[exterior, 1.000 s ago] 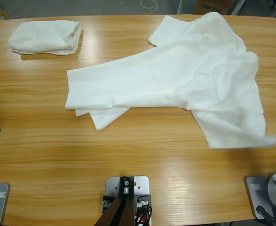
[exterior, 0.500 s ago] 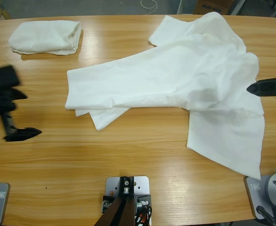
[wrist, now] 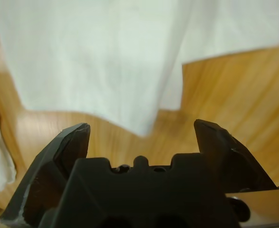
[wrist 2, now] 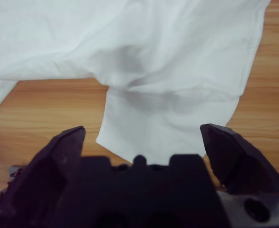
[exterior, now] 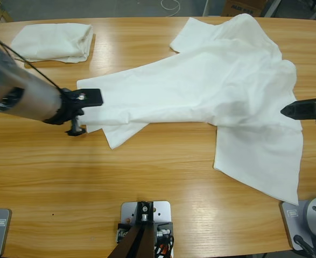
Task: Fold clothes
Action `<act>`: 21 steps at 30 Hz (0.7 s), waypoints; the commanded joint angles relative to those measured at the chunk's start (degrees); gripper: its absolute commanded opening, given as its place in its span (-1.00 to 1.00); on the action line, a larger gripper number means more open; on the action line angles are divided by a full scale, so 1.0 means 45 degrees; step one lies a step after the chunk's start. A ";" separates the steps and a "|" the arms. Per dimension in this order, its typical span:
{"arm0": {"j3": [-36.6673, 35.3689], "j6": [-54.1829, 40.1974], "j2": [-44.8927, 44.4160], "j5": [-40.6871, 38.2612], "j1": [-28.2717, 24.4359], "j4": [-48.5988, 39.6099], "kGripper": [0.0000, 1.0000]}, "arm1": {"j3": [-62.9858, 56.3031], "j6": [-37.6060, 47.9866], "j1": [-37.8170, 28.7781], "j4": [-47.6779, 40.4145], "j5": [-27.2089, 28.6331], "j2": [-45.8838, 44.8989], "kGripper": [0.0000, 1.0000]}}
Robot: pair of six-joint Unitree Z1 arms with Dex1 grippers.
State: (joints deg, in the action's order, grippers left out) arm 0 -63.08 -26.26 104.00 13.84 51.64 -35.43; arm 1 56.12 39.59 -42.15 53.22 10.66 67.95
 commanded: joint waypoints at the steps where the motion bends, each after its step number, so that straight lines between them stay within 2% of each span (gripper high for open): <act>1: 0.0523 0.0015 0.1943 0.0166 -0.0006 0.1345 0.55 | -0.0440 0.0031 -0.0156 -0.0178 -0.0490 0.0241 0.96; 2: 0.0550 0.0015 0.2041 0.0150 -0.0041 0.1463 0.54 | -0.0444 0.0031 -0.0148 -0.0202 -0.0537 0.0287 0.96; 4: 0.0542 0.0062 0.2158 0.0146 -0.0084 0.1697 0.36 | -0.0494 0.0031 -0.0160 -0.0241 -0.0591 0.0377 0.96; 7: 0.0523 0.0152 0.2107 0.0123 -0.0107 0.1931 -0.23 | -0.0592 0.0031 -0.0164 -0.0307 -0.0697 0.0479 0.96; 8: 0.0523 0.0152 0.2123 0.0115 -0.0150 0.1963 -0.32 | -0.0627 0.0031 -0.0160 -0.0366 -0.0744 0.0491 0.96; 10: 0.0523 0.0152 0.2037 -0.0147 -0.0428 0.1974 -0.67 | -0.0736 0.0031 -0.0160 -0.0530 -0.0865 0.0541 0.96; 13: 0.0530 0.0117 0.1678 -0.0319 -0.0654 0.1974 -1.00 | -0.0932 0.0031 -0.0164 -0.0760 -0.0951 0.0616 0.96; 16: 0.0523 0.0101 0.1467 -0.0322 -0.0670 0.1943 -1.00 | -0.1217 0.0031 -0.0156 -0.1163 -0.1166 0.0702 0.95; 17: 0.0530 0.0093 0.1420 -0.0322 -0.0674 0.1912 -0.91 | -0.1307 0.0031 -0.0156 -0.1291 -0.1216 0.0745 0.95; 19: 0.0534 0.0093 0.1385 -0.0322 -0.0654 0.1779 -0.48 | -0.1401 0.0046 -0.0164 -0.1510 -0.1255 0.0873 0.95; 21: 0.0562 0.0093 0.1217 -0.0322 -0.0650 0.1720 -0.24 | -0.1451 0.0050 -0.0160 -0.1666 -0.1310 0.0983 0.95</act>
State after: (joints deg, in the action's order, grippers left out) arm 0 -62.20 -26.07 110.29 12.89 49.36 -27.36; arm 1 52.57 39.59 -42.15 48.63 6.16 69.11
